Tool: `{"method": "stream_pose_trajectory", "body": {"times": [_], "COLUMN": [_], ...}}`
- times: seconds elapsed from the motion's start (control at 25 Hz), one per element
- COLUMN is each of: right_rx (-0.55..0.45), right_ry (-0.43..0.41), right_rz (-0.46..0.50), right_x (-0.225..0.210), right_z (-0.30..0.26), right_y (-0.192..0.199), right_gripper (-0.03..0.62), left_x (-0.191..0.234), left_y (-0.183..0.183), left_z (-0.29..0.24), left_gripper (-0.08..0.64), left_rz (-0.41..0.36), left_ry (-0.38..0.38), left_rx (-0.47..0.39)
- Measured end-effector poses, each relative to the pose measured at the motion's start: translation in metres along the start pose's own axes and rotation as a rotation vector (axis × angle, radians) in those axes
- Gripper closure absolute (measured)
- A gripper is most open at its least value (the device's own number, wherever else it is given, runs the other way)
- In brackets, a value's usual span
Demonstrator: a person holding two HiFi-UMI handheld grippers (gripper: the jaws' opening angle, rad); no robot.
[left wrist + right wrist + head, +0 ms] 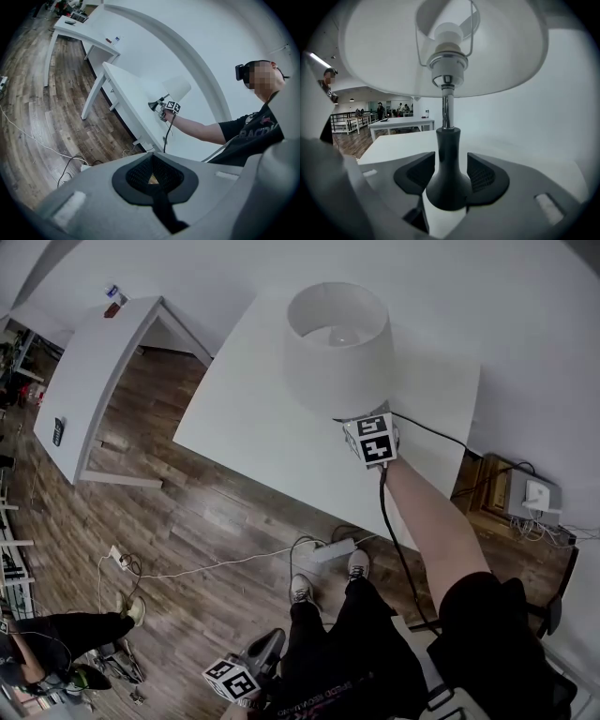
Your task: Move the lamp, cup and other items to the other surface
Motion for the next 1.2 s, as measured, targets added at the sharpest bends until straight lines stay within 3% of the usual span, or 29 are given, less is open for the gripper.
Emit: {"method": "stream_pose_trajectory", "body": {"times": [0.16, 0.32, 0.8, 1.2], "right_rx": [-0.017, -0.026, -0.023, -0.126], "right_ry": [-0.004, 0.012, 0.033, 0.017], "right_rz": [0.013, 0.000, -0.030, -0.026], "right_x": [0.004, 0.003, 0.004, 0.017], "right_z": [-0.013, -0.022, -0.018, 0.021], "right_y": [-0.011, -0.018, -0.016, -0.024], "right_gripper": [0.382, 0.433, 0.443, 0.443], "left_x": [0.003, 0.006, 0.014, 0.012], "left_y": [-0.001, 0.001, 0.006, 0.005], "left_z": [0.002, 0.004, 0.021, 0.027], "left_gripper": [0.557, 0.557, 0.557, 0.557], "left_rz": [0.012, 0.023, 0.052, 0.028], "left_ry": [-0.018, -0.030, -0.070, -0.067], "left_rx": [0.002, 0.004, -0.043, -0.048]}}
Point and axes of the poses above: the fingertips, and each gripper's own axes: z backward along the fingers, x to its left, y out of its underside, the point moved 10 cm from there along z, backward along the fingers, and after that the axes turned 9 degrees about x, right-handed, at the moved point
